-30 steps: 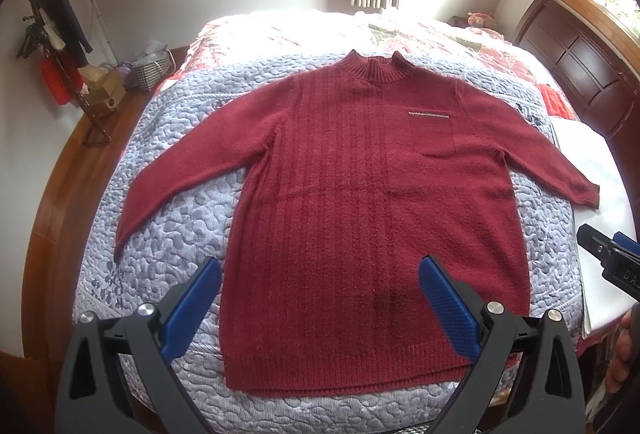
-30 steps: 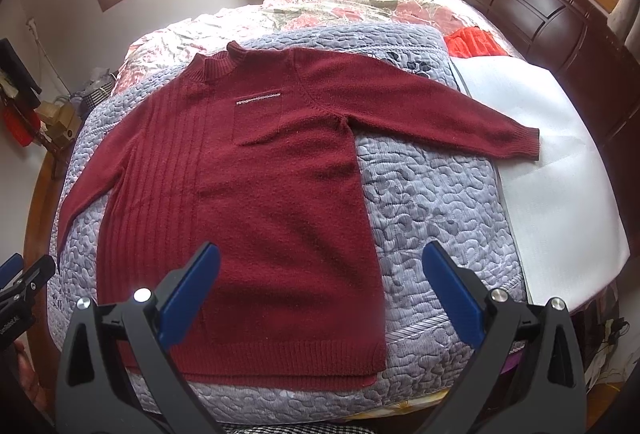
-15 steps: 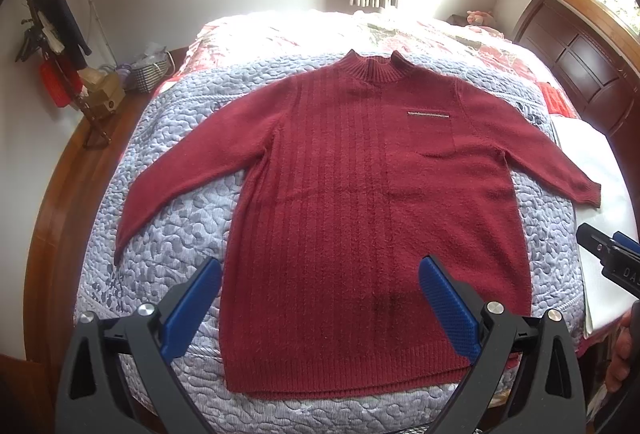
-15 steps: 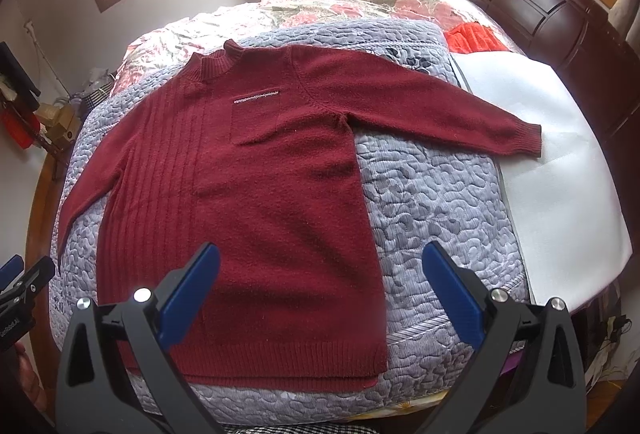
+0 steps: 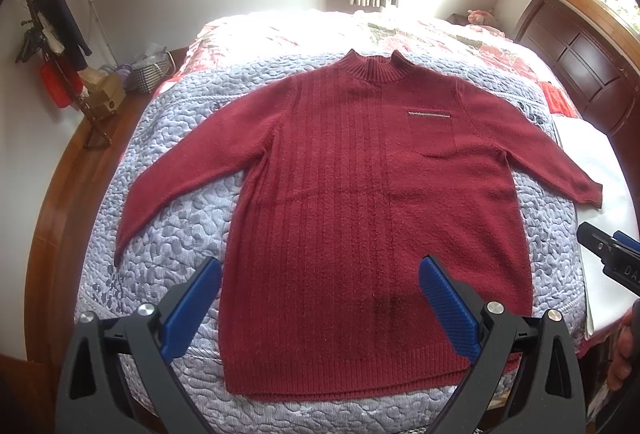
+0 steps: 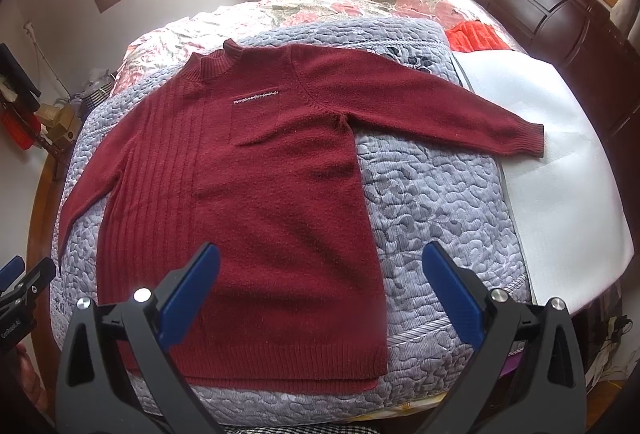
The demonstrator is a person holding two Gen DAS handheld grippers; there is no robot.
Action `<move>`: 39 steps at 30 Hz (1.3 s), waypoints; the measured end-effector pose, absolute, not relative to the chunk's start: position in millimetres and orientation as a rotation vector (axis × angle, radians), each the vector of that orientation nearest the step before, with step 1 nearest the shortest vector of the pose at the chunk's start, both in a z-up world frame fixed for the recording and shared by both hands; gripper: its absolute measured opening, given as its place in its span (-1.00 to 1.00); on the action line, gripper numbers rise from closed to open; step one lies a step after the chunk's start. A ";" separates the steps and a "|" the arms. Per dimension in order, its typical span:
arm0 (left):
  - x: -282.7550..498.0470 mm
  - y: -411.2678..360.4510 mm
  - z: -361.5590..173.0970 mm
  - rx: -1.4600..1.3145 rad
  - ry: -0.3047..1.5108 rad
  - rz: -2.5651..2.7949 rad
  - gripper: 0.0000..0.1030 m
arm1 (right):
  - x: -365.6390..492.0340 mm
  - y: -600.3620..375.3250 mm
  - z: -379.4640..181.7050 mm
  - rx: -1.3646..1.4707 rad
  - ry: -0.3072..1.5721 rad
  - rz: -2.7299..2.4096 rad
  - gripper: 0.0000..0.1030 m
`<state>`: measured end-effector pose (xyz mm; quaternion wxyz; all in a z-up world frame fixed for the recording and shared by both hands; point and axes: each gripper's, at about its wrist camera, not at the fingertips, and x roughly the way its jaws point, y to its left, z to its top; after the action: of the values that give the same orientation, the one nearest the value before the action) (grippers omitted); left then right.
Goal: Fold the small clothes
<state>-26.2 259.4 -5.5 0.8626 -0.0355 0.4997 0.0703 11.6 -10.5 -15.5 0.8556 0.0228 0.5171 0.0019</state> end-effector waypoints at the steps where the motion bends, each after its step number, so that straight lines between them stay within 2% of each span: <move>1: -26.5 259.1 -5.1 -0.074 1.047 0.147 0.93 | 12.3 -10.8 -15.9 0.049 1.087 0.005 0.95; 27: -9.4 242.7 -11.1 -0.059 1.056 0.157 0.93 | 32.0 -32.6 -27.0 0.084 1.120 0.029 0.95; 32: 21.7 206.5 -14.6 -0.056 1.053 0.121 0.93 | 62.2 -104.0 -31.4 0.118 1.095 -0.049 0.95; 39: 88.0 117.9 -14.7 -0.028 1.018 0.034 0.93 | 125.2 -261.5 -52.2 0.197 1.080 -0.183 0.95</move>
<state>88.0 117.9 -14.7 0.8729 -0.0134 0.4875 0.0165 125.2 -261.5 -52.2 0.8490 0.0934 0.5128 -0.0869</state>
